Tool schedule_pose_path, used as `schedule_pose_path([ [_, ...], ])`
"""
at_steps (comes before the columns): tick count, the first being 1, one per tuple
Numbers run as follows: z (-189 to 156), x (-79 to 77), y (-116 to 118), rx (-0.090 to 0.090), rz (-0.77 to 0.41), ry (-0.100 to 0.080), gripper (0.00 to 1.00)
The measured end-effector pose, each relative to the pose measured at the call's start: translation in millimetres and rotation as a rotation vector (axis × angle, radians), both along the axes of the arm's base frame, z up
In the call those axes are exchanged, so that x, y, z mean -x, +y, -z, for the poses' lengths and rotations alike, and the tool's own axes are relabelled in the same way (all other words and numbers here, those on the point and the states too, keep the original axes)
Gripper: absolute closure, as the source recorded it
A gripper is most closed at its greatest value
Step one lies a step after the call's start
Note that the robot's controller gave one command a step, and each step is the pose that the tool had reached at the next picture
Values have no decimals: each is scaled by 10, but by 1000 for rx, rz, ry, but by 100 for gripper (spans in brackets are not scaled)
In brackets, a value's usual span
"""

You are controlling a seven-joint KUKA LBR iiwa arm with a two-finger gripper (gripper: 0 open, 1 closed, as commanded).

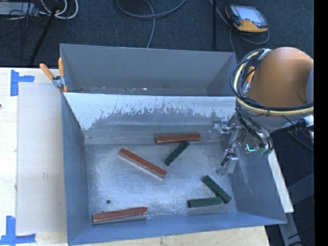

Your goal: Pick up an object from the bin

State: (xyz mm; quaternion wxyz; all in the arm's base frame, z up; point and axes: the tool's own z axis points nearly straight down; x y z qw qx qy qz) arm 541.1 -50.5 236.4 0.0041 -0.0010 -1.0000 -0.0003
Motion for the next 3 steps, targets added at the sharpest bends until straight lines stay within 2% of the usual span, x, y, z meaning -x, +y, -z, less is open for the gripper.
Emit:
schedule_pose_path([
  [1,1675,703,-622,1,127,-17,0],
  [2,1364,634,-412,0,-108,-10,0],
  [3,1369,579,-155,-2,-314,-8,0],
])
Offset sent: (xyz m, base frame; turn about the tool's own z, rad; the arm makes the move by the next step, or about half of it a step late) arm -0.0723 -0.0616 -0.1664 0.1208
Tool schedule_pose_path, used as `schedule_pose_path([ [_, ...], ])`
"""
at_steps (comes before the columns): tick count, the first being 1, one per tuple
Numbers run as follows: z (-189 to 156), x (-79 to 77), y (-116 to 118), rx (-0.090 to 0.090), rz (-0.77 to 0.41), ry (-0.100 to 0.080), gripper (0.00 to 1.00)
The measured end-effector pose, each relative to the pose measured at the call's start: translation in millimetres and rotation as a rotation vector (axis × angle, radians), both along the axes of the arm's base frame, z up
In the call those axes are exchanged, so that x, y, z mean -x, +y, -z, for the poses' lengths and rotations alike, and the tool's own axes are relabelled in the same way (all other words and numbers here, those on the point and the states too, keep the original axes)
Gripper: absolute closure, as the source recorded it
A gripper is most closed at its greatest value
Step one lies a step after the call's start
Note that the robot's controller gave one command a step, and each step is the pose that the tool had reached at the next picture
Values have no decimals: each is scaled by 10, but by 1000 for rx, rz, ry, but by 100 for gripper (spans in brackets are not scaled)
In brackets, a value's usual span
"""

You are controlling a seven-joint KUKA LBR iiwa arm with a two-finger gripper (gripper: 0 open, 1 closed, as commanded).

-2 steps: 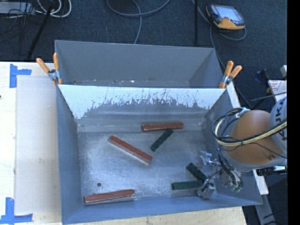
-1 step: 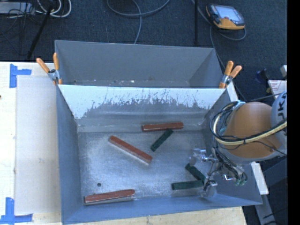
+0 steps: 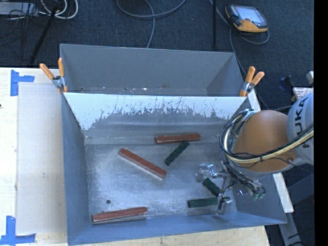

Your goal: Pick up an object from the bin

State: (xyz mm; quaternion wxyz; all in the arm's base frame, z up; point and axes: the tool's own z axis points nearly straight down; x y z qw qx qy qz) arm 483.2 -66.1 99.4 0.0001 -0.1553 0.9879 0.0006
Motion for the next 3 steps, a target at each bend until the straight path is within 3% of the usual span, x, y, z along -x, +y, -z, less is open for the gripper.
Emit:
schedule_pose_path([
  [1,289,-31,38,1,-176,-6,0],
  [2,287,-45,44,1,-176,-5,0],
  [3,293,-31,44,0,-176,0,100],
])
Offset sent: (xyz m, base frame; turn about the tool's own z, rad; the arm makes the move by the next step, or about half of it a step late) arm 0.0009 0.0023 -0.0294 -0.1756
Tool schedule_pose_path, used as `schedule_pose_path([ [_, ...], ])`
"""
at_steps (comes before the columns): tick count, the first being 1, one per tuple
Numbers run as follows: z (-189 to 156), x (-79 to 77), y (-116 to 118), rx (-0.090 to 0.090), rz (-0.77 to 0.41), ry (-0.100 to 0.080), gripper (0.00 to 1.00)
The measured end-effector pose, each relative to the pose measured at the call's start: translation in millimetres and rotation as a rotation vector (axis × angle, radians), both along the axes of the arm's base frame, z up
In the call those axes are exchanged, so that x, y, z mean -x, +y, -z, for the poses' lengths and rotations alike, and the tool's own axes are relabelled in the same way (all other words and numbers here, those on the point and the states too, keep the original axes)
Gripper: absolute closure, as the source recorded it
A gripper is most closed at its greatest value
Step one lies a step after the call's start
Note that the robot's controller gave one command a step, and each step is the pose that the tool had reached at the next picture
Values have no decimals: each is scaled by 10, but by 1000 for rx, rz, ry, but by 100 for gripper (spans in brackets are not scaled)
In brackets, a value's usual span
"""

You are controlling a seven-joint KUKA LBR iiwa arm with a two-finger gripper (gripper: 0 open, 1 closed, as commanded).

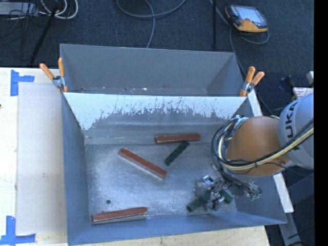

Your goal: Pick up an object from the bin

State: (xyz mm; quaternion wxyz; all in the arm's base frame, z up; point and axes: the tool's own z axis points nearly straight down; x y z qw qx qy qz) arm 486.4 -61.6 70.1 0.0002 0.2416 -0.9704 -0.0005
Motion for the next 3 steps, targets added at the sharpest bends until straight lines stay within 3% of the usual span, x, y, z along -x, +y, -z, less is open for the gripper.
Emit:
schedule_pose_path([
  [1,-848,-20,8,1,2,-8,100],
  [2,-1232,-33,16,1,5,-4,100],
  [3,-1266,-37,20,0,9,-1,100],
])
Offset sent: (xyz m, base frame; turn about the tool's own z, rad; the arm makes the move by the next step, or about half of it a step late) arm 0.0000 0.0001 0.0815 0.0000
